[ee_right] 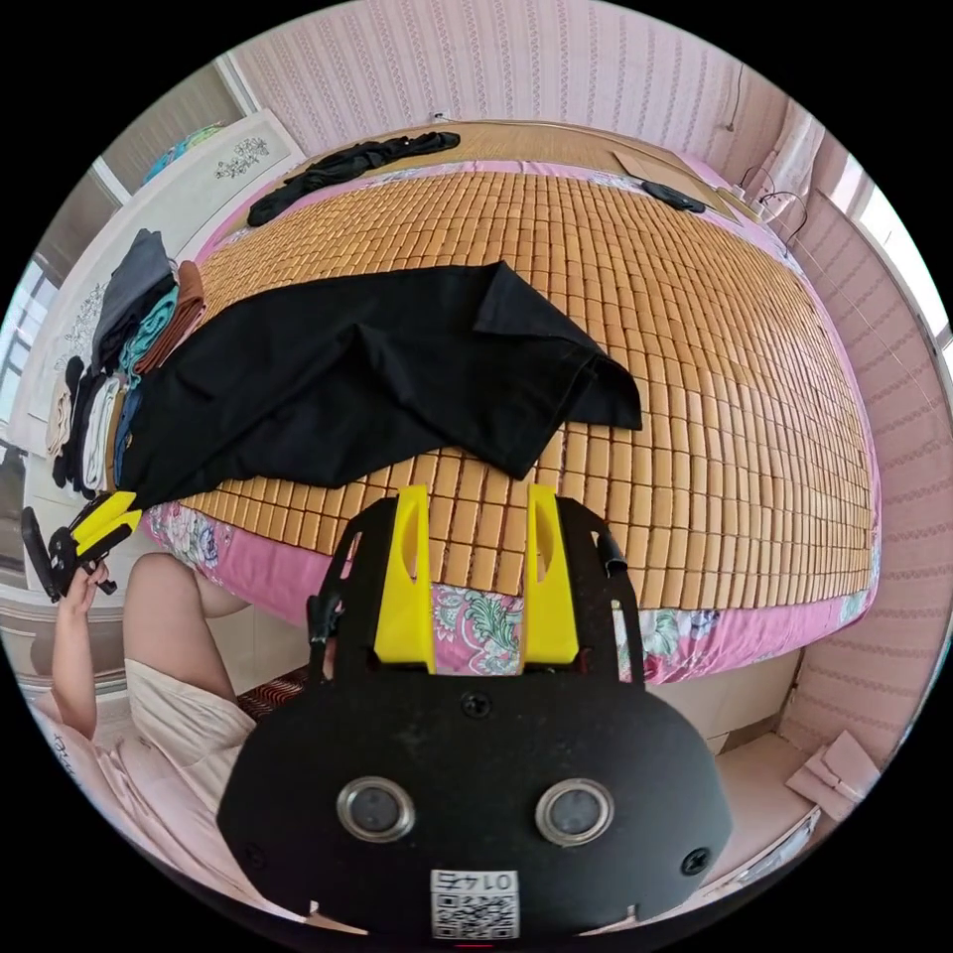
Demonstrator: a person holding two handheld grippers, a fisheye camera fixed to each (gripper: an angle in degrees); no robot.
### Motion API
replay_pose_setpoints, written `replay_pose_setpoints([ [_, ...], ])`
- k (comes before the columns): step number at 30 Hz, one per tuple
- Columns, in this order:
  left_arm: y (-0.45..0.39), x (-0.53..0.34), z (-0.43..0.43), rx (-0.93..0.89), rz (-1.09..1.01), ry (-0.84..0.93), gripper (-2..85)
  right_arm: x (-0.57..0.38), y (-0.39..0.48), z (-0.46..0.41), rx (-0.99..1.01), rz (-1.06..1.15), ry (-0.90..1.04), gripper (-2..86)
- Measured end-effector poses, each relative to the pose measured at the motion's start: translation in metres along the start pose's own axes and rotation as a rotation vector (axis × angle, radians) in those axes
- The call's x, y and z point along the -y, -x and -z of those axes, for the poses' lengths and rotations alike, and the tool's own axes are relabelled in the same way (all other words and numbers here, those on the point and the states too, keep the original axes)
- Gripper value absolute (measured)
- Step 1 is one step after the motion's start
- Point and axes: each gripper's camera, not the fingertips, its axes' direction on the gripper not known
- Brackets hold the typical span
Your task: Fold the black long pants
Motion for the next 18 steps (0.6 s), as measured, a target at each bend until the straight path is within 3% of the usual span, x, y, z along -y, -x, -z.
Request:
replay_pose_setpoints([
  [6,-0.002,0.065,-0.026,-0.003,0.022,-0.034,8.7,0.046,-0.032,0.002,-0.081,0.190,-0.052,17.6],
  [12,0.040,0.131,-0.080,0.137,0.120,0.070,8.6,0.107,-0.052,-0.038,-0.127,0.290,-0.020,16.3],
  [15,0.053,0.156,-0.119,0.172,0.153,0.142,8.2,0.128,-0.078,-0.081,-0.099,0.259,0.135,11.8],
  [18,0.047,0.169,-0.171,0.191,0.103,0.284,5.8,0.134,-0.126,-0.083,0.001,0.119,0.093,1.7],
])
